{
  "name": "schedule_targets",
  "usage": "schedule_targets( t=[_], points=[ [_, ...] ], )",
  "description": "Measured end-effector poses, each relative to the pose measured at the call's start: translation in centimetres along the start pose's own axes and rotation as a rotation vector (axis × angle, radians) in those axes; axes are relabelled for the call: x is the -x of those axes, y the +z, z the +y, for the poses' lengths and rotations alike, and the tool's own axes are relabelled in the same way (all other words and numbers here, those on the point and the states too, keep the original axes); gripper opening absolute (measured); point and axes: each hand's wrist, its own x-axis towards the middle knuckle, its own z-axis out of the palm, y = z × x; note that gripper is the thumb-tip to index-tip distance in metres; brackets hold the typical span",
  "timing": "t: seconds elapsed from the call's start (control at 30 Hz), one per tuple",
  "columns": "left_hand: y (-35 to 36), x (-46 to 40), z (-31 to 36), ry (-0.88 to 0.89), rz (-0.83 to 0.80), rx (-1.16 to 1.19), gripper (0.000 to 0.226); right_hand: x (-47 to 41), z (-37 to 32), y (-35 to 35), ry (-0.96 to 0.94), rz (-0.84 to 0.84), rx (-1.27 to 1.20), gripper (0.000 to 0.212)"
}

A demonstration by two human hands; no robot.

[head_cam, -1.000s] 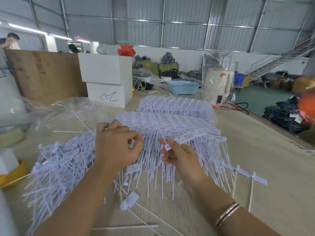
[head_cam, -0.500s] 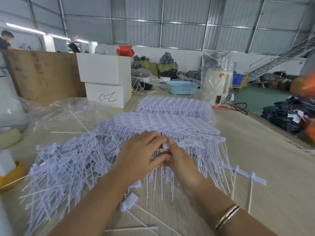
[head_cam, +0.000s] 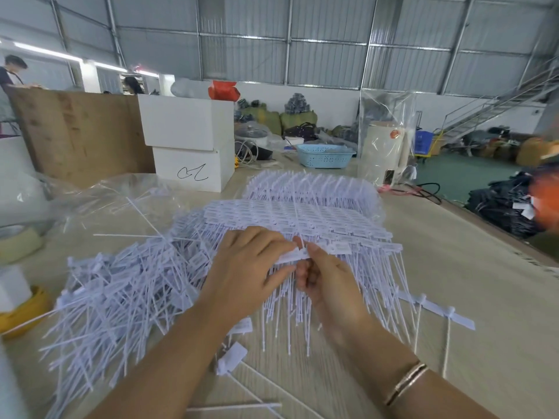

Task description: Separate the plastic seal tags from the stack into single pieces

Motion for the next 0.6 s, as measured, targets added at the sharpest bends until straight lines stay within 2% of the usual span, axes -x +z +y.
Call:
schedule_targets(
  t=[0.1,0.2,0.33,0.47,0.6],
  points=[
    [-0.2,0.1,-0.1,0.015,0.002,-0.007,0.029,0.0,0.1,0.0,-0.021,0.005,0.132,0.043],
    [-0.2,0.1,0.4,-0.086,-0.037,0.127,0.031,0.0,0.0,0.0,-0.069,-0.011,0.157,0.044],
    [-0.2,-0.2,0.9,-0.256,0.022,0.421,0.032,0.1,-0.3,0.3,-0.120,-0.093,0.043,0.031],
    [-0.6,-0.3,1.1,-0.215,0.133,0.364,0.026,0.6,-0.6,0.9,-0.123,-0.116,-0.056,0.041],
    [-0.9,-0.5,1.6,-0.202,0.198,0.383,0.027,1.0,-0.8,1.7,-0.075,-0.139,-0.217,0.038]
  ],
)
